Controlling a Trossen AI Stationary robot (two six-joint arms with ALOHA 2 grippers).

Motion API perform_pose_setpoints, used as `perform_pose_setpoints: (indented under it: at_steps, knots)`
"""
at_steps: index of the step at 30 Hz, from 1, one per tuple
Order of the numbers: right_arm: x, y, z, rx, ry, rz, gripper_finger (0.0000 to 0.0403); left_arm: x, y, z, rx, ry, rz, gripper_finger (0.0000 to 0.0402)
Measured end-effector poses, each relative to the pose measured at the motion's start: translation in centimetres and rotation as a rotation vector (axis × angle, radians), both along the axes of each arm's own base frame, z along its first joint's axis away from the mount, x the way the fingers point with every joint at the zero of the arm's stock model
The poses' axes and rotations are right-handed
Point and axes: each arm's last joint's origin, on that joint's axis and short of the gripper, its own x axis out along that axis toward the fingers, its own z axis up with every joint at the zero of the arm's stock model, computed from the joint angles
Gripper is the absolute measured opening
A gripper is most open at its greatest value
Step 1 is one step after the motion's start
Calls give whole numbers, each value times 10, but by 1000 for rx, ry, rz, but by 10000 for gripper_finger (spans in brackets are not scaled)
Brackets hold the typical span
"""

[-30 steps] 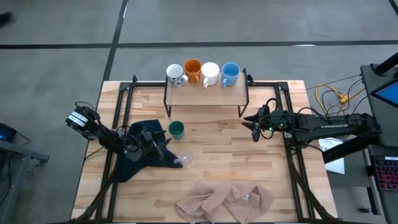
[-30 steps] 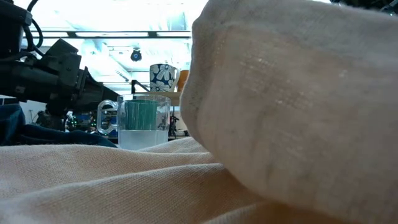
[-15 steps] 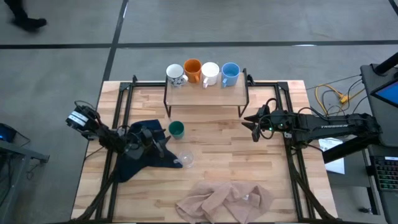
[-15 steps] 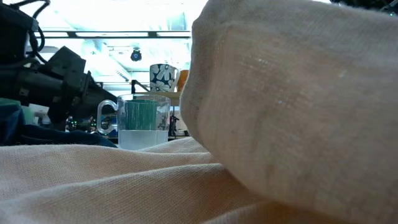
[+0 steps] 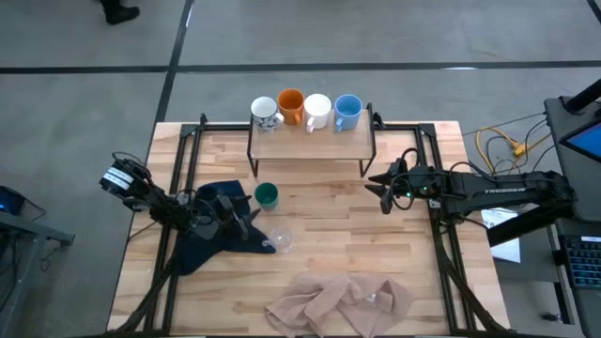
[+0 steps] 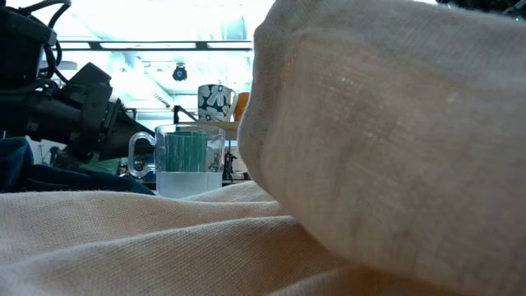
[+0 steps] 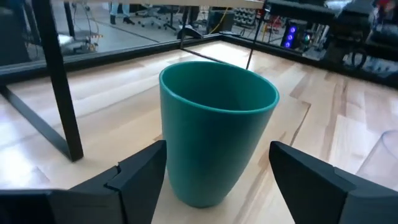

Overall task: Stack small to large cups/mugs on shelf
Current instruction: Put the green cup on the shelf

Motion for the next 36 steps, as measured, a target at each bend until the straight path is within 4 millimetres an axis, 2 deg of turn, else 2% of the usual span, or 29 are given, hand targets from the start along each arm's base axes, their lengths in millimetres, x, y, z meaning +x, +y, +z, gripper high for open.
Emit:
perform_pose_setpoints:
  at_steps: [12,36]
  knots:
    - [0,0,0,6,-2,-3,148,3,4,1,126,82,-1,280]
    - [0,0,0,6,-2,-3,148,12,8,4,93,60,-9,280]
